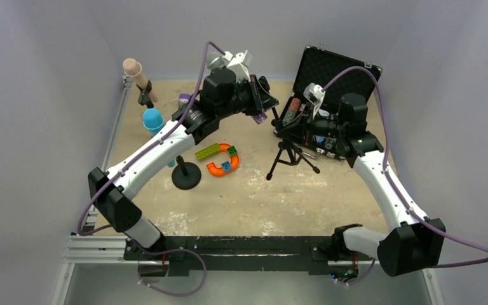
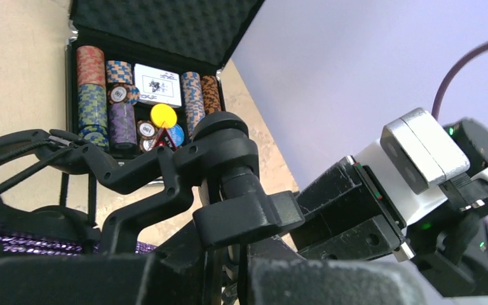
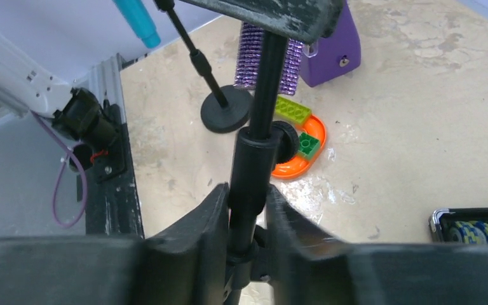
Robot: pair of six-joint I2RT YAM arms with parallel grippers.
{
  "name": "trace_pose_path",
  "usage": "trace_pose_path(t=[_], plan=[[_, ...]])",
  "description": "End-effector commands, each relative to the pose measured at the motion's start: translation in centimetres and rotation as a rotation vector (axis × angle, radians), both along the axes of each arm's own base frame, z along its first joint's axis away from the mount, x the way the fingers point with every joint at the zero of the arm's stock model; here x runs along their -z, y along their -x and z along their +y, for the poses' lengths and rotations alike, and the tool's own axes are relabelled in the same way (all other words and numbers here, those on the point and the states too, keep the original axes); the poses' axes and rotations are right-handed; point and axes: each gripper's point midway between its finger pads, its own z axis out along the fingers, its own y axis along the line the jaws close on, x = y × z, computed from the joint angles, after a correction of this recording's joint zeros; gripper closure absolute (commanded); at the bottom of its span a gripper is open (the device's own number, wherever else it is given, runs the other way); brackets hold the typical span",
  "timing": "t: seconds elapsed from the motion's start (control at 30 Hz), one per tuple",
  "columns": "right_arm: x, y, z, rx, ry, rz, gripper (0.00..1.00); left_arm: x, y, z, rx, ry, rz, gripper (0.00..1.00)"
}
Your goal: Attach the microphones to the stand
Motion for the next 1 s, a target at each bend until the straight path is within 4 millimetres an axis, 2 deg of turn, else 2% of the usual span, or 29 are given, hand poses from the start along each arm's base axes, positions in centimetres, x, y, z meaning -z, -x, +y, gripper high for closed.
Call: trace_pose_path(t=[0.0, 0.07, 0.17, 0.33, 0.5, 0.77, 0.97], plan=[[-2.4, 2.7, 0.1, -0.147, 0.032, -0.127, 0.53, -2.9, -1.1, 0.1, 0.075, -0.104, -0.279, 1.00], [-2.4, 2.8, -0.4, -0.123, 0.053, -0.136, 0.34, -2.4, -1.0, 0.0, 0.110, -0.132, -0.351, 1.00], [-1.6, 2.3, -1.2, -0.048, 0.093, -0.124, 0.22, -1.4, -0.9, -0.2, 0.146, -0.181, -0.468, 1.00], [0.5, 2.5, -1.9, -0.019, 0.129, -0.098, 0.21, 0.0, -0.4, -1.3, 0.205, -0.177, -0.623, 1.00], [0.7, 2.1, -2.3, -0.003, 0.120, -0.090, 0.21, 3.5, 0.2, -2.6, 0.238, -0.180, -0.673, 1.00], [1.4, 1.7, -2.7, -0.003, 0.118, -0.062, 0.21, 7.3, 2.6, -1.9, 0.267, -0.182, -0.760, 1.00], [1.5, 1.5, -2.8, -0.001, 0.117, -0.056, 0.21, 10.4, 4.2, -1.0, 0.316, -0.216, -0.751, 1.00]])
